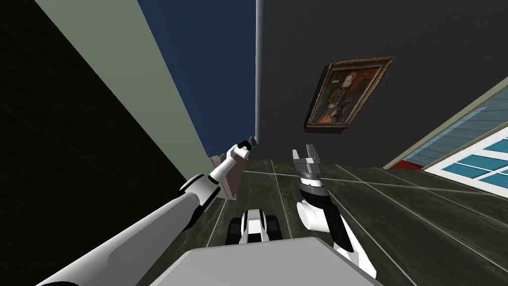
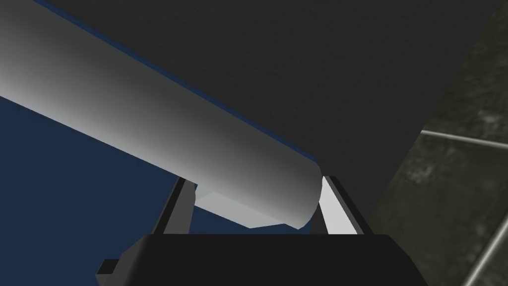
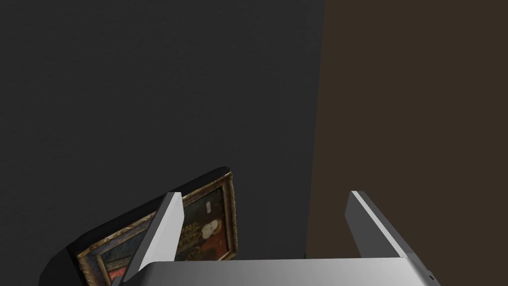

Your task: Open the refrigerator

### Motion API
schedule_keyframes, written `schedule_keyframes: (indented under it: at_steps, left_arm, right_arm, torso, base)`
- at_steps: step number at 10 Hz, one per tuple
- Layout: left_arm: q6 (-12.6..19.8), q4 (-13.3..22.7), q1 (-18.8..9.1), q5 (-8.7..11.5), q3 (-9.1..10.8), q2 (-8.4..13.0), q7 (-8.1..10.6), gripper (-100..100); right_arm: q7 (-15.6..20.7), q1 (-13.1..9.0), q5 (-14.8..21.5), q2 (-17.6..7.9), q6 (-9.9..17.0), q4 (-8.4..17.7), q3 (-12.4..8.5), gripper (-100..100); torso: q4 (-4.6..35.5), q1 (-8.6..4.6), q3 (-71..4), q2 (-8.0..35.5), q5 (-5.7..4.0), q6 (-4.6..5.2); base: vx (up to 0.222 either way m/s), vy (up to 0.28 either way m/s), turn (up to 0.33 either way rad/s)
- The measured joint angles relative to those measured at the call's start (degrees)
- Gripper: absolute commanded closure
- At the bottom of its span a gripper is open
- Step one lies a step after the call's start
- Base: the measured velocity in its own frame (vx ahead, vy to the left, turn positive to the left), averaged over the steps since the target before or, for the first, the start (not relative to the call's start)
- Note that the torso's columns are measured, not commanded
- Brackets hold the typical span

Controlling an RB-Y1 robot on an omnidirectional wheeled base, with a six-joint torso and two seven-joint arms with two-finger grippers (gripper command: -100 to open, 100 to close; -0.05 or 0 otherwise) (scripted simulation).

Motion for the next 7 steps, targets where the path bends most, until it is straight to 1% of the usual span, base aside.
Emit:
schedule_keyframes:
  at_steps: [1,2,3,4,5,7]
  left_arm:
    - [0.08,0.12,-0.11,-1.44,0.10,0.17,1.43,100]
    - [0.27,-0.17,0.10,-3.32,0.43,0.82,3.05,100]
    - [0.28,-0.40,0.24,-4.67,0.47,1.27,4.62,100]
    - [0.33,-0.36,0.35,-4.80,0.34,1.24,4.93,100]
    - [0.50,-0.79,-0.02,-4.10,-0.64,1.31,5.15,100]
    - [0.72,-3.24,0.53,-4.00,-2.57,0.49,5.83,100]
  right_arm:
    - [0.00,0.01,0.00,0.00,0.00,0.00,0.00,0]
    - [0.00,0.00,0.00,0.00,0.00,0.00,0.00,0]
    - [0.00,0.01,0.00,0.00,0.00,0.00,0.00,0]
    - [0.00,0.02,0.00,0.01,0.00,0.00,0.00,0]
    - [0.00,0.01,0.00,0.00,0.00,0.00,-0.01,0]
    - [0.00,0.01,0.00,-0.01,0.00,0.00,-0.01,0]
  torso:
    - [0.02,-0.04,0.04,0.06,0.00,-0.11]
    - [0.04,-0.07,0.10,0.17,-0.02,-0.01]
    - [0.05,-0.06,0.16,0.24,0.00,-0.14]
    - [0.01,-0.04,0.10,0.12,0.03,-0.28]
    - [0.00,0.14,0.15,0.23,0.03,-0.06]
    - [-0.04,0.20,0.19,0.27,0.07,-0.14]
  base:
    - [-0.070,0.085,-0.312]
    - [-0.075,0.085,-0.200]
    - [-0.029,0.033,-0.035]
    - [-0.061,0.104,-0.049]
    - [-0.069,0.176,-0.109]
    - [-0.097,0.212,-0.134]
